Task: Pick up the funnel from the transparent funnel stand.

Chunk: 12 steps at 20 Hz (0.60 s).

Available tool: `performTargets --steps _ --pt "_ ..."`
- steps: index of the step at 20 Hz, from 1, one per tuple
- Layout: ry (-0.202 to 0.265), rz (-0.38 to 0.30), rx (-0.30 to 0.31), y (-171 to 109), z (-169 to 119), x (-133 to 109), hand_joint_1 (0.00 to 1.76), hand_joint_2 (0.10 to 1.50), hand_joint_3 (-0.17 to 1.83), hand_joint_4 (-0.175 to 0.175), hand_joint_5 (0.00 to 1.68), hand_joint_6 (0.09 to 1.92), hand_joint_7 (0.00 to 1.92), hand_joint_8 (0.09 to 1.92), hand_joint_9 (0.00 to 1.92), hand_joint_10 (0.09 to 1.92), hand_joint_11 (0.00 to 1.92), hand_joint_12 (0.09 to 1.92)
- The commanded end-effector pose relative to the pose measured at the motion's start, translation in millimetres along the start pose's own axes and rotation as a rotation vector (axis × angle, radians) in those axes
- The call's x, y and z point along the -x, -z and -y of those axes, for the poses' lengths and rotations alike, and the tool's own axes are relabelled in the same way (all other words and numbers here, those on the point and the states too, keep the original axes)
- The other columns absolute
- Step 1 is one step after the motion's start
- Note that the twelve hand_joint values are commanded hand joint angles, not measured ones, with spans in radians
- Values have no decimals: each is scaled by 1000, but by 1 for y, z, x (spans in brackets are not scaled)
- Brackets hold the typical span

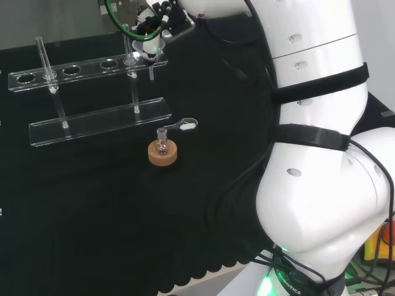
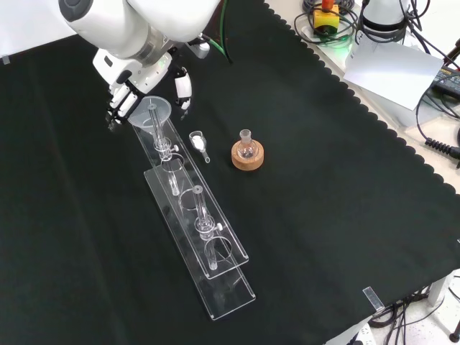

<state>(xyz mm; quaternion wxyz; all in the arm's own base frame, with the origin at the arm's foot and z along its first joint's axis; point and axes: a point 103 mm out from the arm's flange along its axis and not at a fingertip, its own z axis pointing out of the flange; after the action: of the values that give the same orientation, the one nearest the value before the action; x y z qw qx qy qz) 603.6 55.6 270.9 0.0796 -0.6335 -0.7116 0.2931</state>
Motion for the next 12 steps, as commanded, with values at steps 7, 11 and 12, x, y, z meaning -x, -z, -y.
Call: performTargets --steps 7,11,12 --pt "-24 87 104 11 3 -4 746 723 598 4 555 108 310 695 762 579 555 1345" --pt "-46 137 169 27 13 -2 776 763 582 4 684 304 486 648 880 491 605 1297" --pt "-49 140 184 32 17 -1 782 769 583 5 679 376 512 644 893 479 611 1291"
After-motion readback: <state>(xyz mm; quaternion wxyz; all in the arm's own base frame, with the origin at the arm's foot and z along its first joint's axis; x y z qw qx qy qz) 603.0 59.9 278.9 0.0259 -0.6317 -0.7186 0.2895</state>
